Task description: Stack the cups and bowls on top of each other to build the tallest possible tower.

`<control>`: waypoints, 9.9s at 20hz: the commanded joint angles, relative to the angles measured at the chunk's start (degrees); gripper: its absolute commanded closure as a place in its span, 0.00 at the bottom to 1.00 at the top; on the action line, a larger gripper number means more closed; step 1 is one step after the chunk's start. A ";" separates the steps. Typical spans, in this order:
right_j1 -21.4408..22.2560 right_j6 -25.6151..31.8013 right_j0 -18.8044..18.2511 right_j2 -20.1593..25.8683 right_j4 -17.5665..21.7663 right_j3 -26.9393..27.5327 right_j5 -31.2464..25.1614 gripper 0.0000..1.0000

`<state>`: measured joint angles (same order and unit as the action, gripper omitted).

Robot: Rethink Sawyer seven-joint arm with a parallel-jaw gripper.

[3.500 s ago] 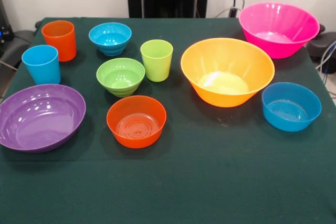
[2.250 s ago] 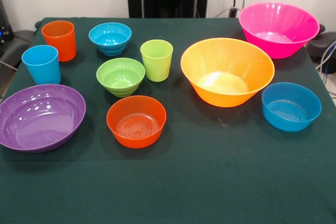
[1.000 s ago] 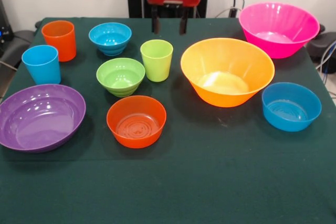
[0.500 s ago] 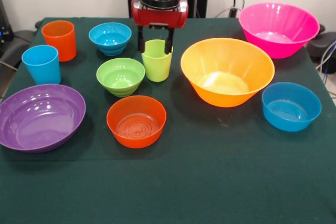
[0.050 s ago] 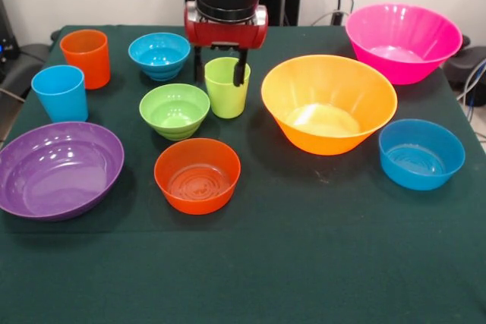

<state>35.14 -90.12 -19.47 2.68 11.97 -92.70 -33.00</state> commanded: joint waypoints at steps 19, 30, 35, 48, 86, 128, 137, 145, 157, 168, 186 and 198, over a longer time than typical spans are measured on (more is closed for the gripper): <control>-0.60 3.46 -2.11 3.00 4.91 4.34 -6.41 0.00; -0.63 2.91 -5.53 2.24 4.94 4.52 -7.05 0.00; -2.87 1.39 -6.88 3.71 4.63 3.37 -2.69 0.00; -4.62 -7.01 -2.41 0.87 4.17 0.80 2.73 0.00; -7.76 -3.87 -7.42 7.38 1.33 -2.80 10.35 0.00; -8.66 -5.05 -8.41 8.94 1.96 -2.82 10.57 0.00; -6.59 -5.35 -8.99 10.57 0.82 -3.53 10.88 0.00; -5.86 -5.60 -8.94 10.97 0.29 -3.65 10.90 0.00; -9.27 -6.82 -11.16 13.29 -0.73 -4.47 14.18 0.00; -10.18 -7.79 -7.41 7.94 0.13 -1.75 9.87 0.00; -9.63 -6.72 -3.91 2.34 -0.19 -0.53 4.63 0.00; -9.43 -6.75 -2.11 -0.53 -0.16 0.25 2.96 0.00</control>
<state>27.97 -90.12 -23.39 1.38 12.57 -94.80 -23.73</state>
